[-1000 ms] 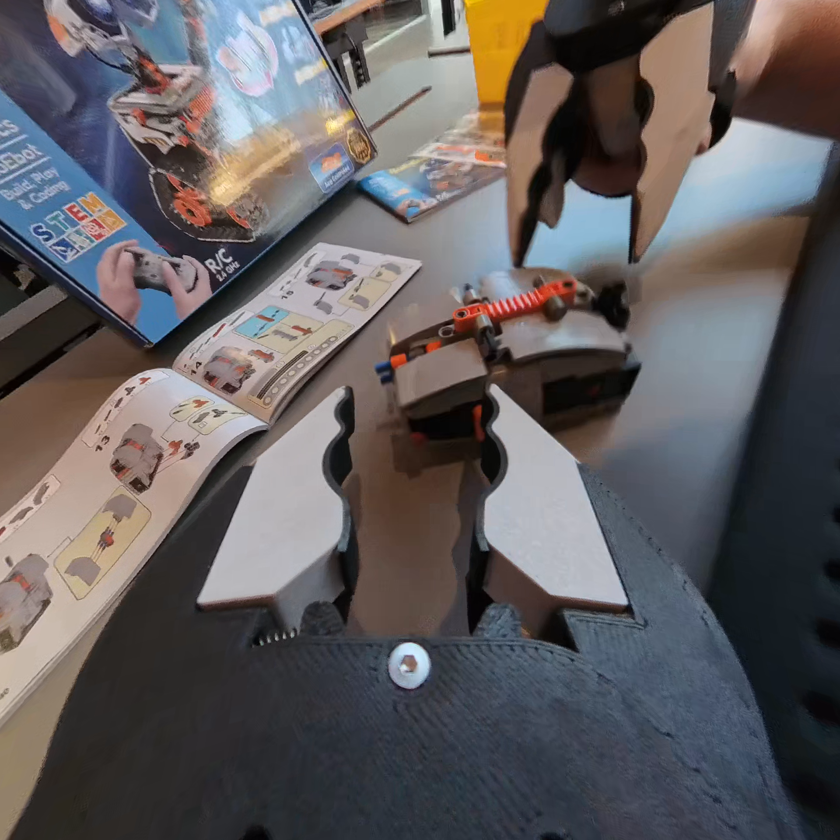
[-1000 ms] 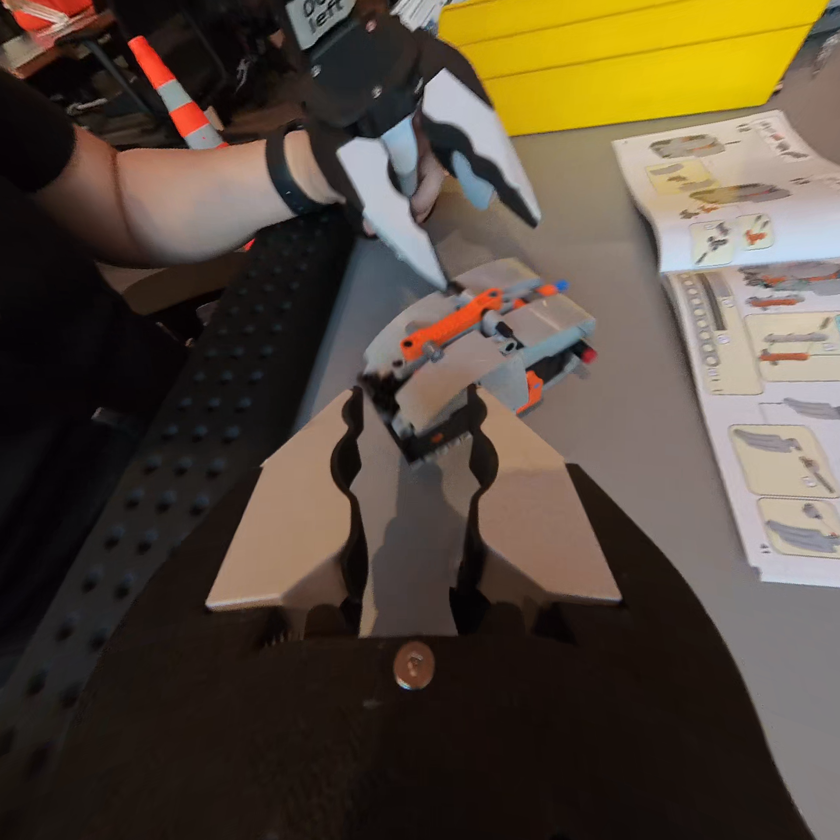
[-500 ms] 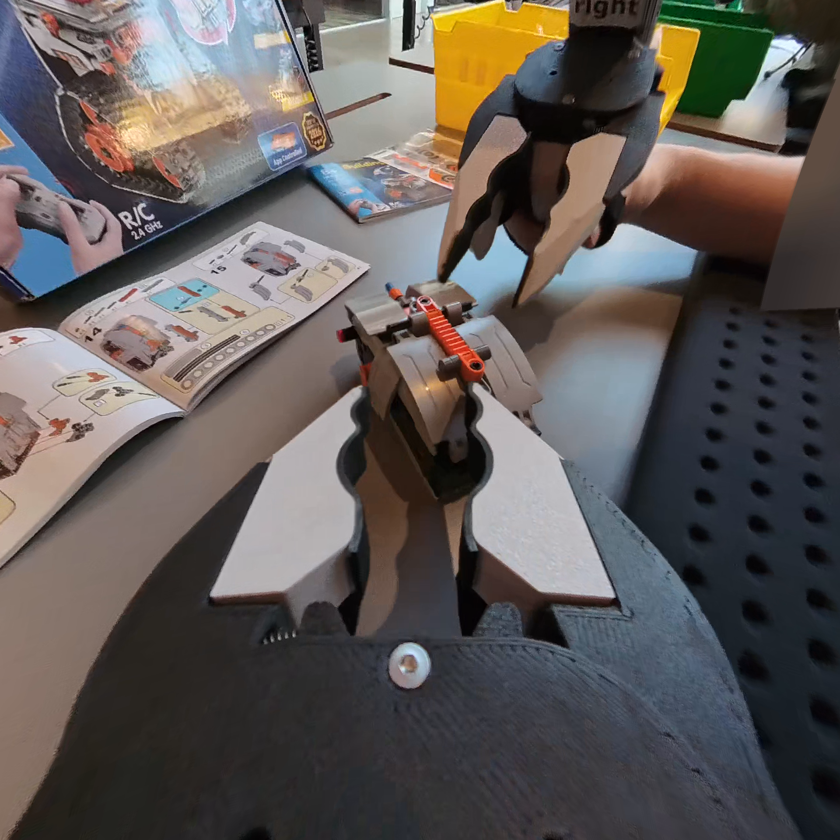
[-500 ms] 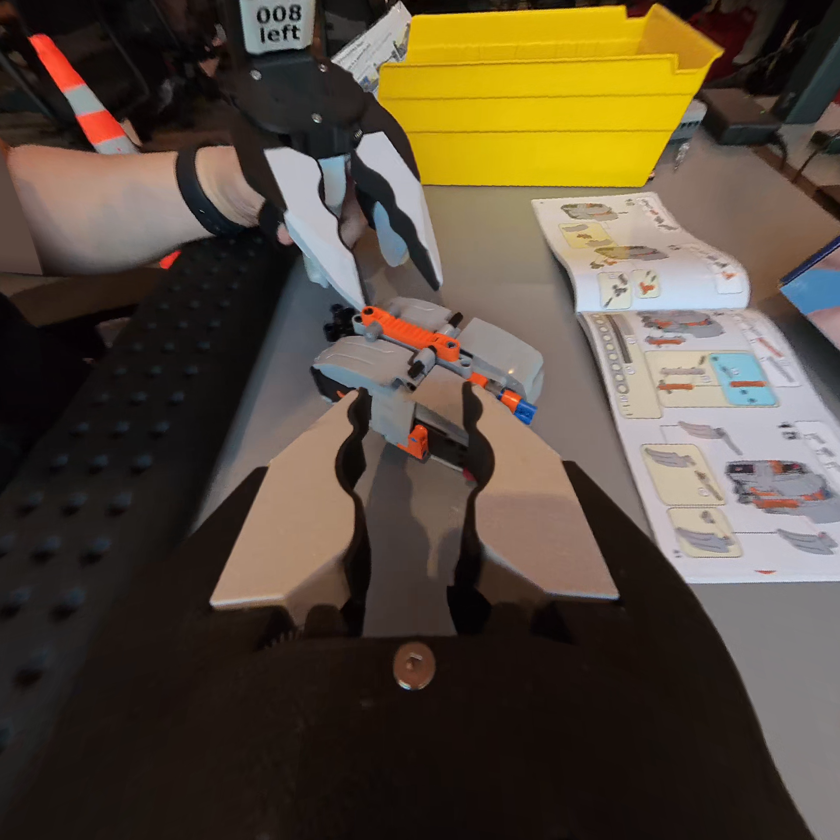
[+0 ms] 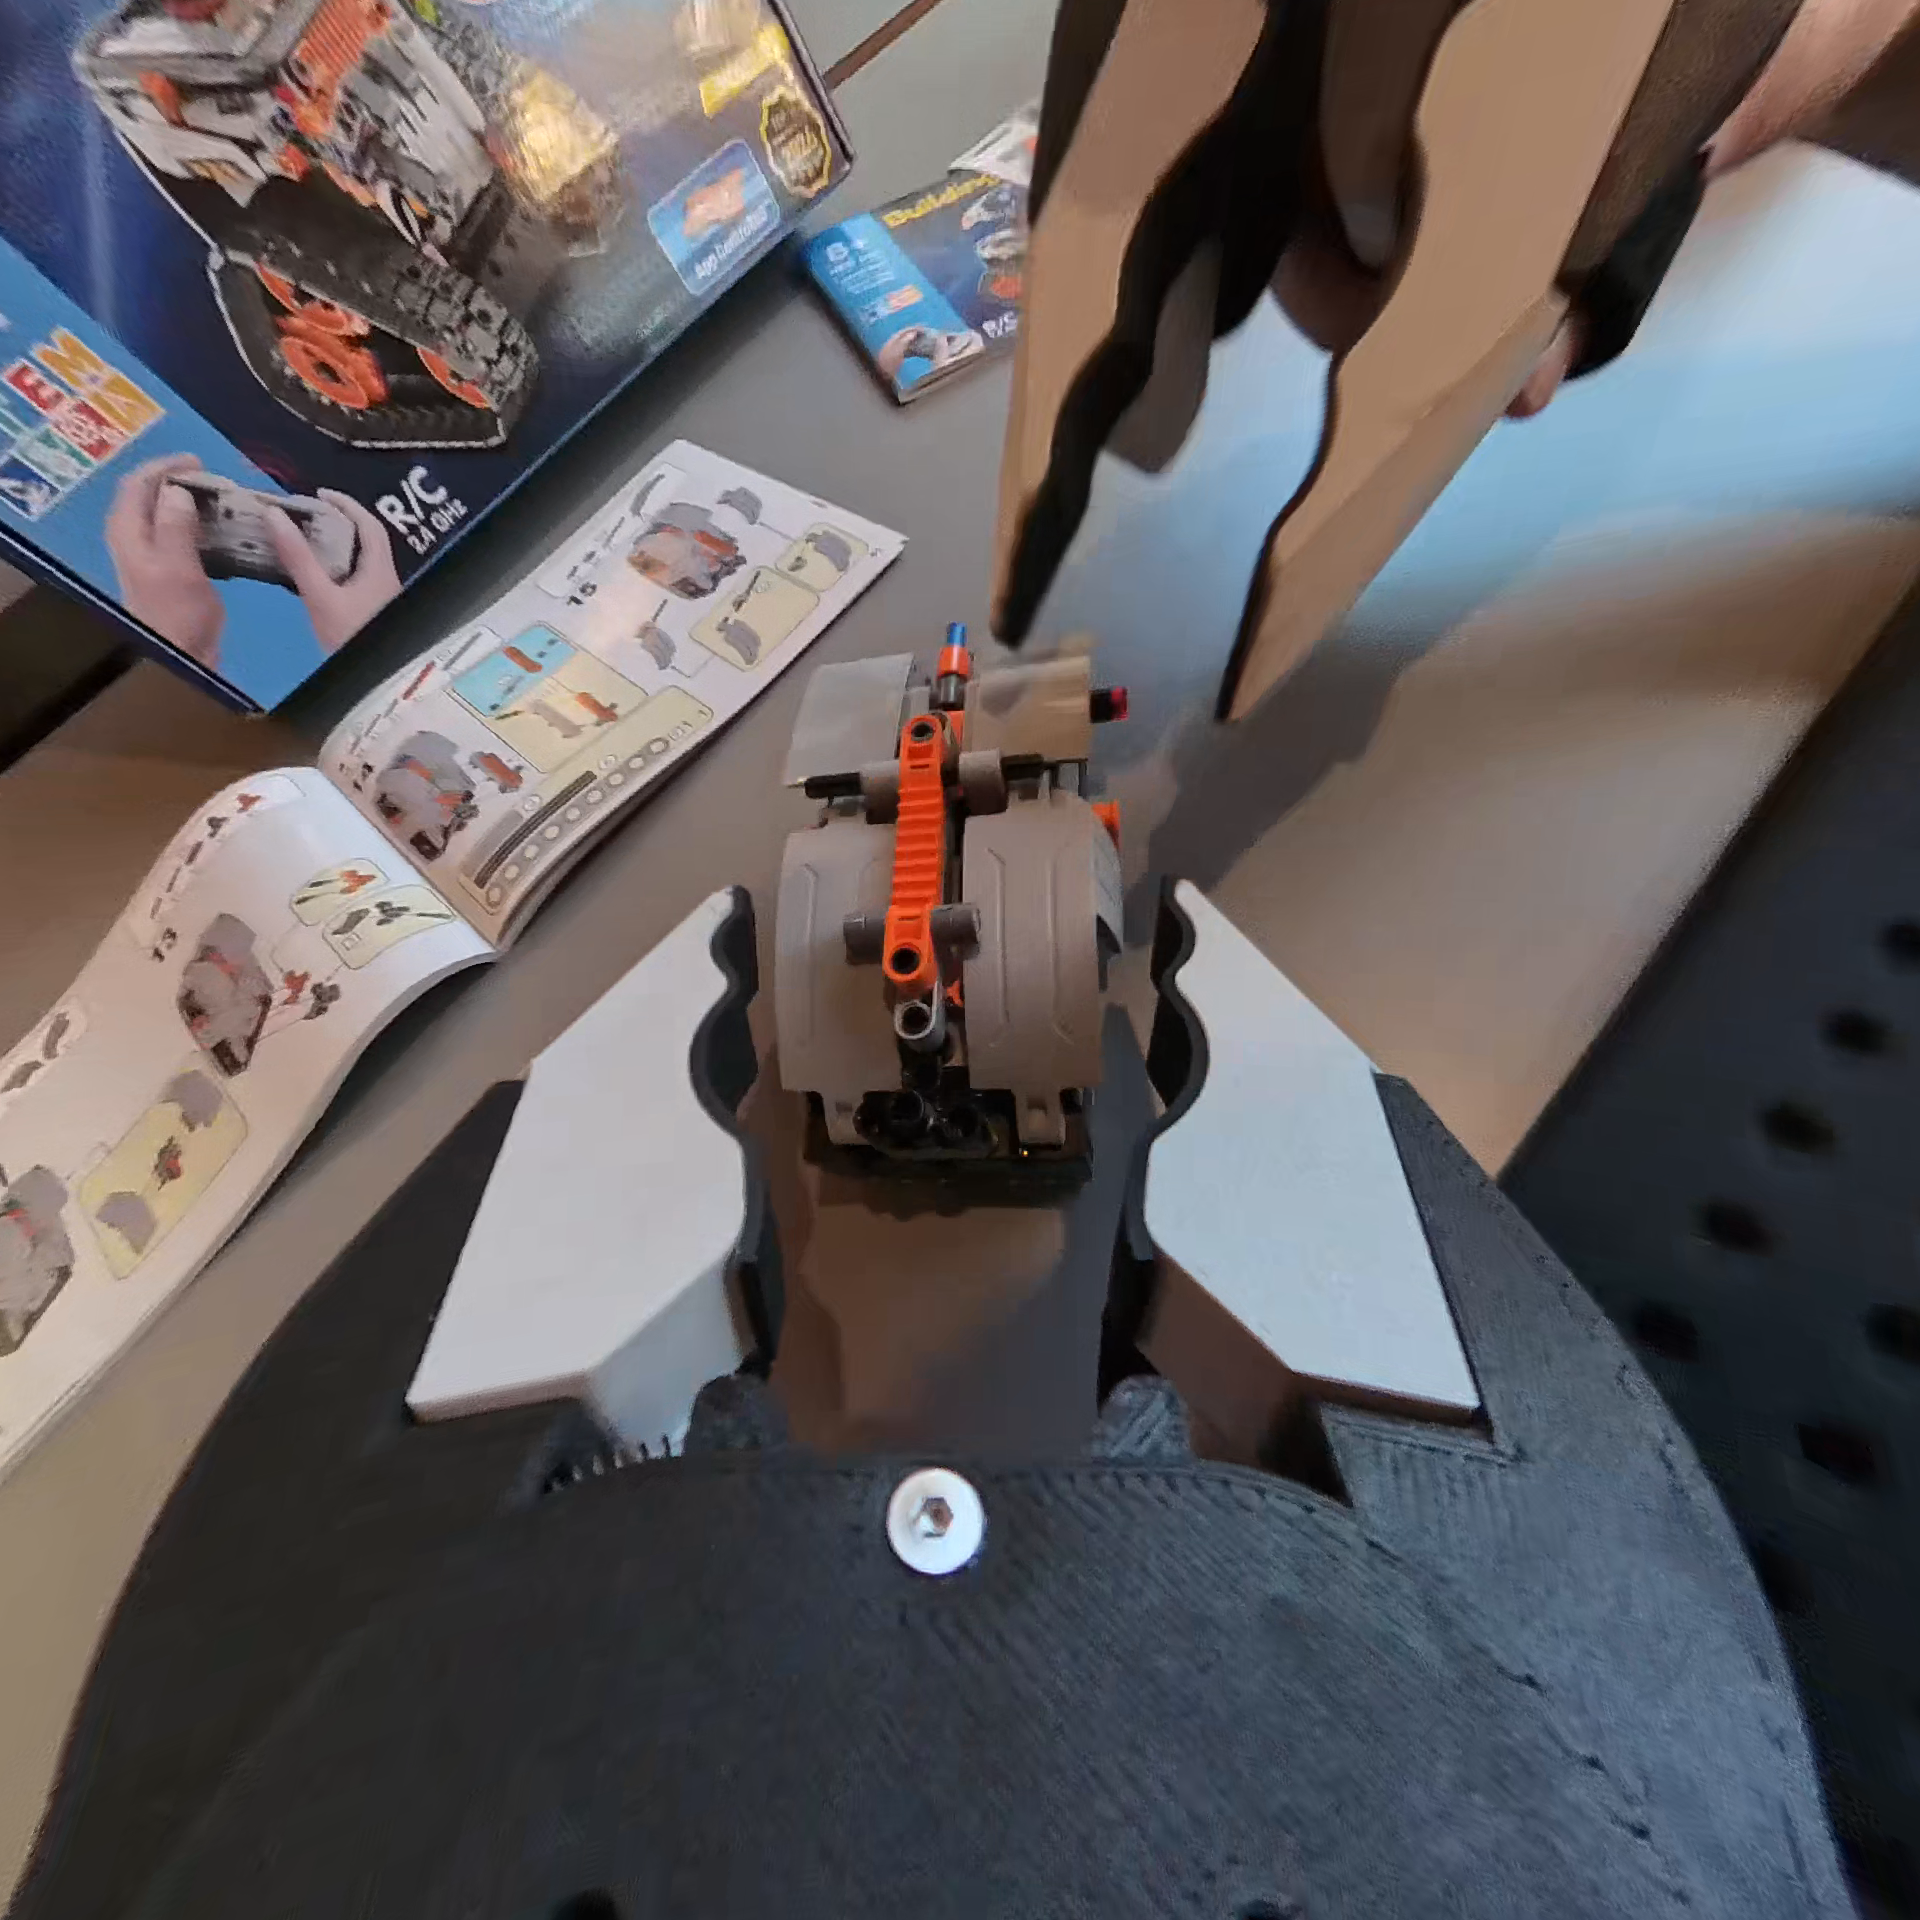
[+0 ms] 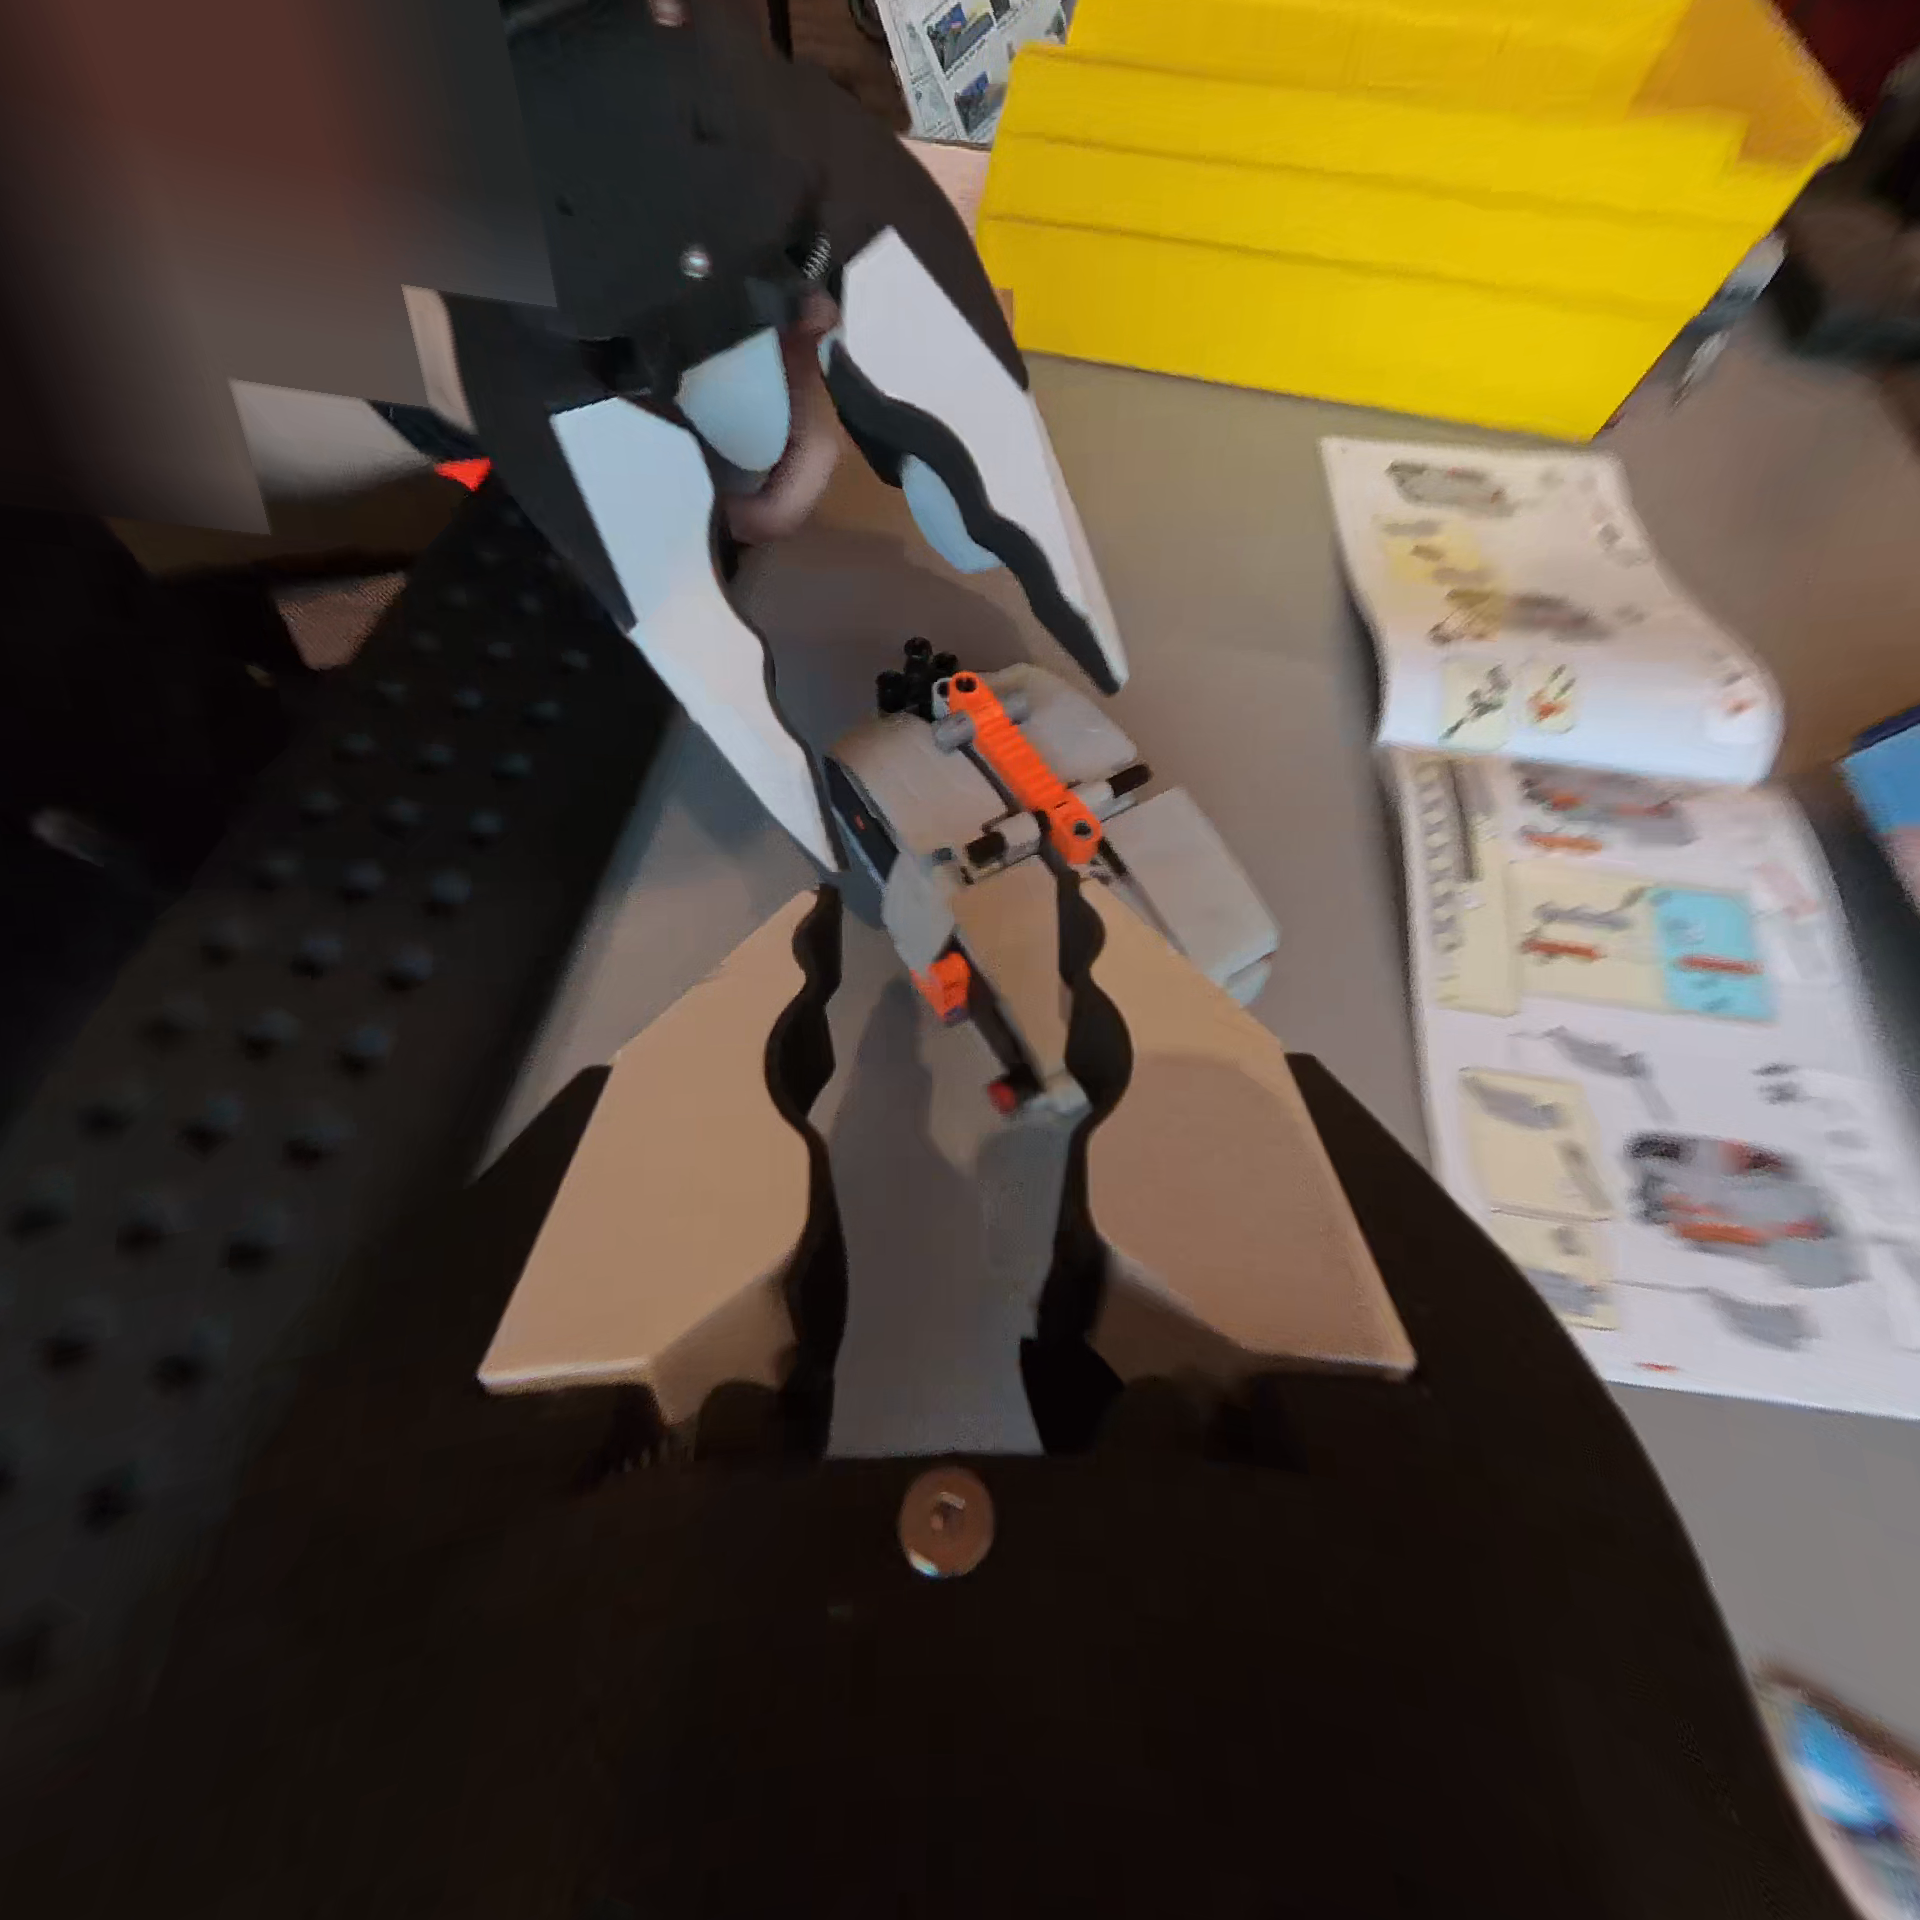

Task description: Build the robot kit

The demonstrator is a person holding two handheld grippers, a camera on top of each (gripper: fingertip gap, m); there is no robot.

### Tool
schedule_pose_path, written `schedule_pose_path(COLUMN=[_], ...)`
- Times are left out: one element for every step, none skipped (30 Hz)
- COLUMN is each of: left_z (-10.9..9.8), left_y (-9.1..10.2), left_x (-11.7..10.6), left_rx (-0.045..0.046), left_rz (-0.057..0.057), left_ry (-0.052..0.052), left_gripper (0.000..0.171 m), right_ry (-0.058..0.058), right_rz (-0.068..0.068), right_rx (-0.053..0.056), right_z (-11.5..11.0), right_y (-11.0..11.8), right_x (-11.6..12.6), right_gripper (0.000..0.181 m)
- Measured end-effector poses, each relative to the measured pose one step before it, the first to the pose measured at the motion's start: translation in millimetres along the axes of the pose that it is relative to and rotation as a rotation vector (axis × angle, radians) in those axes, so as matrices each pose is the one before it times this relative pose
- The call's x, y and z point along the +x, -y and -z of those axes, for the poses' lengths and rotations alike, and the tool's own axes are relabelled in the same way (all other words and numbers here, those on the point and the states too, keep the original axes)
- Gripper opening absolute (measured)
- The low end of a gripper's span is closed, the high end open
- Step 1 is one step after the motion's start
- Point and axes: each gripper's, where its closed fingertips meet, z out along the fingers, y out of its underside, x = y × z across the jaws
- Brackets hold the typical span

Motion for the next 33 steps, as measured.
schedule_pose_path(left_z=[-1.78, -0.95, -0.01, 0.51, 0.5, 0.2, 0.26, 0.3, -0.01, -0.1, -0.15, -0.17, -0.19, -0.06, 0.02, 0.21, 0.15, 0.25, 0.25, 0.19, 0.28, 0.22, 0.12, 0.06, 0.08, 0.15, 0.05, 0.25, 0.15, 0.11, -0.08, 0.02, -0.04], left_y=[-2.38, -1.18, 0.16, 1.42, 1.2, 0.16, -0.26, -0.31, 0.06, 0.19, 0.18, 0.09, 0.27, 0.21, 0.15, 0.09, 0.07, -0.01, 0.02, -0.1, -0.08, 0.03, 0.13, 0.13, 0.17, 0.18, -0.14, -0.12, 0.13, 0.1, 0.11, 0.07, 0.02], left_x=[-0.89, -2.51, -1.82, 1.79, 1.71, -0.28, 0.1, -0.22, -0.11, -0.02, 0.13, 0.16, 0.36, 0.15, -0.02, 0.0, -0.02, 0.15, 0.18, 0.13, 0.23, 0.2, 0.38, 0.22, 0.07, 0.27, 0.23, 0.21, 0.07, 0.12, 0.19, 0.38, 0.26], left_rx=[-0.00326, 0.0037, 0.01059, 0.01643, 0.01459, 0.0071, 0.00411, 0.00394, 0.00386, 0.00397, 0.00441, 0.00551, 0.00797, 0.00974, 0.00966, 0.00845, 0.00684, 0.00527, 0.00343, 0.00261, 0.00339, 0.0052, 0.00681, 0.00671, 0.005, 0.0026, 0.00071, 0.00184, 0.00422, 0.00361, 0.00171, -0.00043, -0.00138], left_rz=[0.0053, 0.0009, -0.0027, -0.0051, -0.0015, -0.0002, -0.0118, -0.0156, -0.0037, -0.0009, -0.0049, -0.0041, -0.0057, -0.0057, -0.0012, -0.0002, -0.0024, -0.0029, -0.0006, -0.0004, -0.0043, -0.005, -0.002, 0.0, 0.0018, 0.0008, -0.0028, -0.0017, 0.0011, 0.0007, -0.0003, -0.0015, -0.0021], left_ry=[-0.0187, -0.0111, -0.0159, -0.0394, -0.0379, -0.0217, -0.0187, -0.0133, -0.0104, -0.0068, -0.0027, -0.0013, -0.0018, -0.0029, -0.0051, -0.0081, -0.0099, -0.0111, -0.011, -0.0086, -0.0063, -0.0059, -0.0065, -0.0057, -0.004, -0.0025, -0.0011, -0.0004, -0.0005, -0.0008, -0.0017, -0.0027, -0.001], left_gripper=[0.075, 0.075, 0.075, 0.072, 0.064, 0.064, 0.064, 0.063, 0.063, 0.063, 0.063, 0.063, 0.064, 0.063, 0.063, 0.064, 0.064, 0.064, 0.064, 0.064, 0.064, 0.064, 0.064, 0.064, 0.063, 0.064, 0.063, 0.064, 0.064, 0.064, 0.064, 0.064, 0.064], right_ry=[-0.0168, -0.0046, 0.0206, 0.0285, 0.0257, 0.0282, 0.0297, 0.0296, 0.0242, 0.025, 0.02, 0.0057, 0.005, 0.0062, 0.0046, 0.0012, 0.0177, 0.0238, -0.0016, -0.0033, -0.0103, -0.0171, -0.0262, 0.0043, 0.0355, 0.0449, 0.0275, -0.0048, -0.0062, -0.0074, -0.0055, -0.0031, -0.0039], right_rz=[0.0512, 0.0245, 0.0048, -0.0031, 0.0017, 0.0088, 0.0086, -0.0006, -0.0146, -0.0205, -0.0162, -0.0074, 0.0038, 0.0067, 0.0016, -0.0053, -0.0076, -0.0067, 0.0, 0.0048, 0.0057, 0.014, 0.0139, 0.0043, -0.0133, -0.0208, -0.0153, 0.0028, 0.0144, 0.0164, 0.0172, 0.0108, 0.0046], right_rx=[0.0055, 0.016, 0.0211, 0.0083, -0.0113, -0.0179, -0.0134, -0.0072, -0.0044, -0.0032, -0.0123, -0.0188, -0.0199, -0.0082, 0.0004, -0.0014, 0.0018, 0.0088, 0.0021, 0.0015, -0.0017, -0.0041, -0.009, -0.008, -0.003, 0.0026, -0.004, 0.0071, 0.0054, -0.0007, 0.0012, -0.0022, -0.0036], right_z=[3.7, 2.22, 0.58, -0.83, -1.93, -2.88, -3.39, -3.99, -3.77, -3.61, -3.02, -2.47, -2.03, -1.73, -1.37, -1.39, -0.9, -0.4, -0.3, 0.03, 0.13, 0.21, 0.4, 0.17, -0.35, -1.17, -1.59, -0.37, 0.16, -0.22, -0.13, -0.39, -0.18], right_y=[2.99, 4.57, 5.09, 3.22, 0.13, -1.11, -0.77, -0.23, 0.17, -0.01, -1.76, -3.36, -3.73, -1.95, -0.62, -0.98, -0.36, 0.83, -0.27, -0.12, -0.13, 0.09, -0.42, -0.62, -0.06, 0.37, -1.19, 0.57, 0.44, 0.22, 0.74, 0.18, -0.03], right_x=[5.18, 5.8, 3.46, 2.94, 3.46, 2.75, 1.94, 1.21, 1.37, 0.02, -0.88, -0.14, -1.08, -1.4, -0.61, 0.66, -1.54, -2.85, 0.83, 0.72, 1.64, 2.95, 5.13, 1.31, -2.89, -4.52, -2.49, 0.98, -0.03, -0.24, -0.58, -0.9, -0.29], right_gripper=[0.041, 0.042, 0.043, 0.042, 0.043, 0.043, 0.042, 0.04, 0.041, 0.041, 0.04, 0.041, 0.04, 0.039, 0.036, 0.034, 0.028, 0.019, 0.019, 0.02, 0.026, 0.038, 0.05, 0.05, 0.045, 0.037, 0.03, 0.029, 0.029, 0.029, 0.028, 0.028, 0.028])
